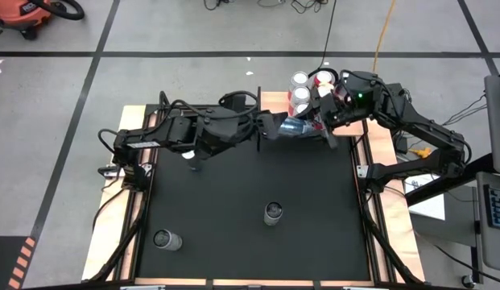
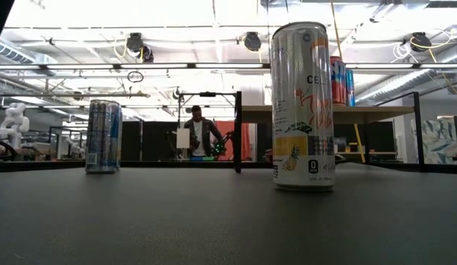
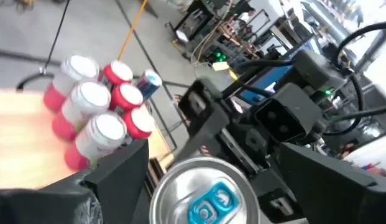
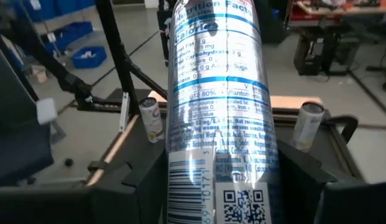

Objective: Place canned beverage on shelf
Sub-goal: Put the bottom blue soda can on the shelf aligned with the other blue soda can

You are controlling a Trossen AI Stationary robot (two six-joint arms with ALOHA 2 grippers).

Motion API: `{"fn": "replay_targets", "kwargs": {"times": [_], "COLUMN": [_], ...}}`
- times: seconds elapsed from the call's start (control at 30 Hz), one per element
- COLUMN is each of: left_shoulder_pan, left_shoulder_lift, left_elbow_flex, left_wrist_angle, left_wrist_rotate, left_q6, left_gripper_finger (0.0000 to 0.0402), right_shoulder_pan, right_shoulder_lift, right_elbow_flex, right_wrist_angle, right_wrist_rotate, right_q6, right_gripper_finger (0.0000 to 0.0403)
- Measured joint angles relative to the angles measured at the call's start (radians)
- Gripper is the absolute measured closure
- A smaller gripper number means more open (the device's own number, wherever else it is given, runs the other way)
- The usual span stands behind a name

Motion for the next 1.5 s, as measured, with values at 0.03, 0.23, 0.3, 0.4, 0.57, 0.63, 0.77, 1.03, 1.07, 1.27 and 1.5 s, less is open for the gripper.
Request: {"fn": "replay_targets", "kwargs": {"times": [0.03, 0.23, 0.3, 0.4, 0.57, 0.63, 0.77, 1.03, 1.07, 1.27, 1.5], "left_shoulder_pan": [0.0, 0.0, 0.0, 0.001, 0.054, 0.084, 0.142, 0.185, 0.183, 0.161, 0.106], "left_shoulder_lift": [-0.002, -0.047, -0.064, -0.086, -0.123, -0.14, -0.141, -0.097, -0.088, -0.013, 0.073], "left_elbow_flex": [0.0, 0.0, 0.0, 0.0, 0.001, 0.001, 0.001, 0.0, 0.001, 0.0, 0.0], "left_wrist_angle": [0.009, 0.021, 0.024, 0.024, 0.052, 0.066, 0.128, 0.358, 0.388, 0.526, 0.682], "left_wrist_rotate": [-0.001, -0.003, -0.002, 0.004, 0.126, 0.223, 0.439, 0.646, 0.661, 0.673, 0.659], "left_q6": [0.031, 0.17, 0.236, 0.342, 0.433, 0.466, 0.55, 0.74, 0.75, 0.749, 0.801], "left_gripper_finger": [0.0037, 0.0036, 0.0036, 0.0036, 0.0036, 0.0036, 0.0036, 0.0036, 0.0036, 0.0036, 0.0036], "right_shoulder_pan": [0.0, -0.015, -0.018, -0.022, -0.022, -0.022, -0.022, -0.022, -0.022, -0.021, -0.021], "right_shoulder_lift": [-0.004, -0.026, -0.027, -0.036, -0.076, -0.092, -0.116, -0.146, -0.147, -0.143, -0.128], "right_elbow_flex": [0.0, 0.0, 0.0, 0.0, 0.0, 0.0, 0.0, 0.0, 0.0, 0.0, 0.0], "right_wrist_angle": [-0.001, 0.003, 0.002, 0.002, 0.049, 0.099, 0.216, 0.333, 0.344, 0.432, 0.428], "right_wrist_rotate": [-0.004, -0.129, -0.173, -0.228, -0.227, -0.226, -0.226, -0.254, -0.259, -0.318, -0.376], "right_q6": [0.026, 0.175, 0.223, 0.295, 0.433, 0.502, 0.621, 0.742, 0.748, 0.761, 0.74], "right_gripper_finger": [0.0187, 0.0187, 0.0187, 0.0187, 0.0188, 0.0188, 0.0188, 0.0188, 0.0188, 0.0188, 0.0188]}}
